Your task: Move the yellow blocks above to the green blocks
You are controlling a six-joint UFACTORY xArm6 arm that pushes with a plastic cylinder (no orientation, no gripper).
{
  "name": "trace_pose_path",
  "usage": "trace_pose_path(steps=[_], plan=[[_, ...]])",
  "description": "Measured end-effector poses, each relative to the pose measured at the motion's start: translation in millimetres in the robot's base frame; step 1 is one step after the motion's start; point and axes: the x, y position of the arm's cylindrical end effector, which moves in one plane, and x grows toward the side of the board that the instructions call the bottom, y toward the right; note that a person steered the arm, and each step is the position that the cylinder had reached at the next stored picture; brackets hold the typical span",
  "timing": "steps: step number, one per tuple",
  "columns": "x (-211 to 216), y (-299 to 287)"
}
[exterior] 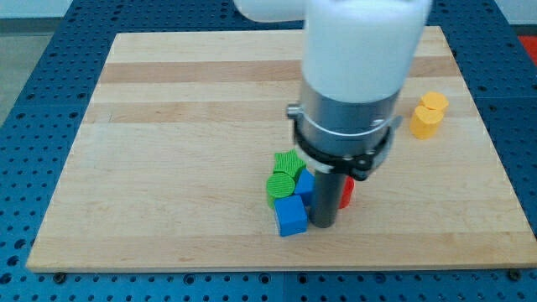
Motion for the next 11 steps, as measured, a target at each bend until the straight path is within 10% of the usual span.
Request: trace_pose_path(steps=[8, 11], plan=[[-17, 147], [-117, 169]])
